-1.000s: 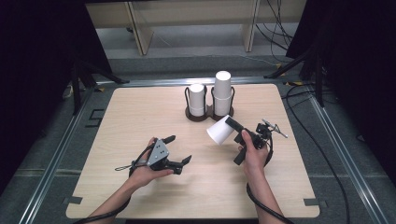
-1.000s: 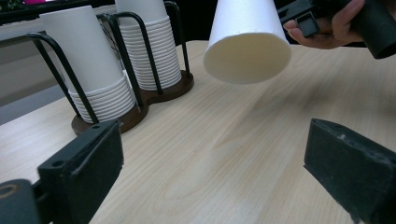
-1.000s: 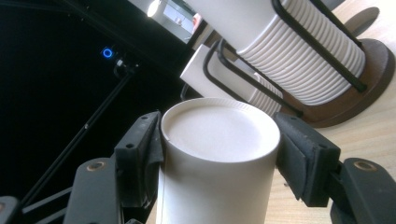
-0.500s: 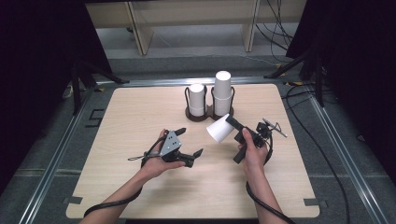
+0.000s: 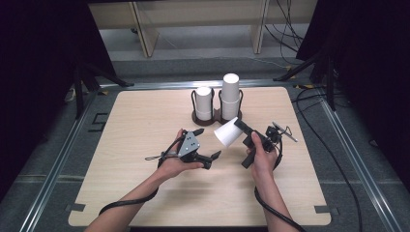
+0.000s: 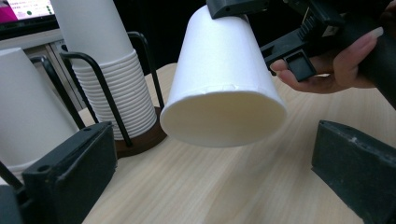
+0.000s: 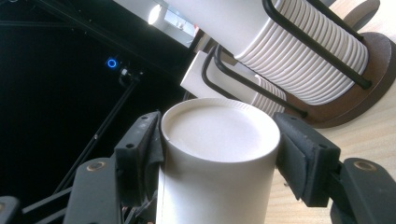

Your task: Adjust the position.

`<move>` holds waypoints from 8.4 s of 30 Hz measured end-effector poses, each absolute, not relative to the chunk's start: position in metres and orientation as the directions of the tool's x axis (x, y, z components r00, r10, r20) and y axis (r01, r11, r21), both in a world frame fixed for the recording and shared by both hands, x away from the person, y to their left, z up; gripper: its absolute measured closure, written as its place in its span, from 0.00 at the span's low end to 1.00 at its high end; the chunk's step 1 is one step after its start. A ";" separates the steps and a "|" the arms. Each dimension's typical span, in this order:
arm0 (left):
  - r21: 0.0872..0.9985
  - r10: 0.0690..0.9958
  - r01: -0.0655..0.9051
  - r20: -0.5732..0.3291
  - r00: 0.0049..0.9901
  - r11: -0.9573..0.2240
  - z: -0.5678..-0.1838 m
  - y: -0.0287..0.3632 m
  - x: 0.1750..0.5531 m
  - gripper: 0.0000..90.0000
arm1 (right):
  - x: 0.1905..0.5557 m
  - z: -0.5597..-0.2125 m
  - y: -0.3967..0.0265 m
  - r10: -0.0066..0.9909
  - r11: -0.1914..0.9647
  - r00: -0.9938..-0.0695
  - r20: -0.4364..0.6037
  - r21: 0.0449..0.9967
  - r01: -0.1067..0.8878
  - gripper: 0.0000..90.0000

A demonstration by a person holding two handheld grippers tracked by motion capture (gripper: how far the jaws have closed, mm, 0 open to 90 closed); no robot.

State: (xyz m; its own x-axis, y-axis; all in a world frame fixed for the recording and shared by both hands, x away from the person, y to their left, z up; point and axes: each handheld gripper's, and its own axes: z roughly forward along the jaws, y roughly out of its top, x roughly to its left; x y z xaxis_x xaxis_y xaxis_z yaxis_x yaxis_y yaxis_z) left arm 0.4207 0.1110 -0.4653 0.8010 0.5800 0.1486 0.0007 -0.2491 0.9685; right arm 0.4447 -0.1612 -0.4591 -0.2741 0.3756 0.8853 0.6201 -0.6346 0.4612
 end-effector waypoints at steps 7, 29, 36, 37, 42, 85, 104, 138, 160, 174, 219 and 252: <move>0.972 0.573 0.010 0.130 0.809 -0.235 -0.468 0.103 0.426 0.00 | 0.445 -0.459 -0.160 0.385 -0.630 -0.280 0.880 0.472 0.617 0.40; 0.981 0.573 0.040 0.076 0.816 -0.188 -0.476 0.084 0.440 0.00 | 0.446 -0.461 -0.158 0.384 -0.634 -0.292 0.876 0.480 0.606 0.40; 0.980 0.575 0.048 0.072 0.815 -0.191 -0.477 0.083 0.442 0.00 | 0.446 -0.461 -0.158 0.381 -0.636 -0.292 0.877 0.478 0.606 0.40; 0.981 0.576 0.049 0.069 0.815 -0.188 -0.477 0.083 0.442 0.00 | 0.446 -0.461 -0.158 0.381 -0.636 -0.292 0.877 0.478 0.606 0.40; 0.984 0.568 0.041 0.067 0.820 -0.175 -0.478 0.080 0.444 0.00 | 0.446 -0.461 -0.158 0.383 -0.629 -0.288 0.878 0.476 0.615 0.40; 0.979 0.561 0.020 0.099 0.822 -0.202 -0.472 0.084 0.446 0.28 | 0.447 -0.461 -0.156 0.351 -0.629 -0.305 0.885 0.464 0.624 0.34; 0.982 0.568 -0.002 0.112 0.816 -0.190 -0.466 0.087 0.444 0.31 | 0.445 -0.457 -0.153 0.371 -0.599 -0.341 0.864 0.503 0.623 0.29; 0.963 0.604 -0.011 0.177 0.777 -0.268 -0.451 0.104 0.454 0.33 | 0.434 -0.456 -0.163 0.464 -0.515 -0.408 0.786 0.614 0.598 0.27; 0.915 0.545 -0.004 0.244 0.802 -0.404 -0.427 0.135 0.464 0.33 | 0.429 -0.453 -0.163 0.690 -0.261 -0.490 0.533 0.814 0.518 0.31; 0.866 0.435 -0.030 0.280 0.856 -0.499 -0.412 0.145 0.466 0.34 | 0.424 -0.452 -0.165 0.768 -0.063 -0.552 0.324 0.896 0.439 0.32; 0.576 0.072 -0.138 0.327 0.942 -0.806 -0.385 0.130 0.464 0.35 | 0.416 -0.452 -0.168 0.787 0.083 -0.584 0.201 0.903 0.422 0.32; 0.364 -0.072 -0.151 0.223 0.972 -0.919 -0.381 0.118 0.463 0.35 | 0.413 -0.449 -0.163 0.749 0.195 -0.651 0.126 0.896 0.398 0.32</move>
State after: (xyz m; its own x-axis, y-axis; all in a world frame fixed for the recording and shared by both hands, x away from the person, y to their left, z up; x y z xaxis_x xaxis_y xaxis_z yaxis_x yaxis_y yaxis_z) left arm 0.4632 0.1181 -0.3806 0.9723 -0.0717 0.2227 -0.1511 -0.9191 0.3638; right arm 0.4128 -0.1628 -0.4492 -0.6509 0.7486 0.1263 0.3980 0.1948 0.8965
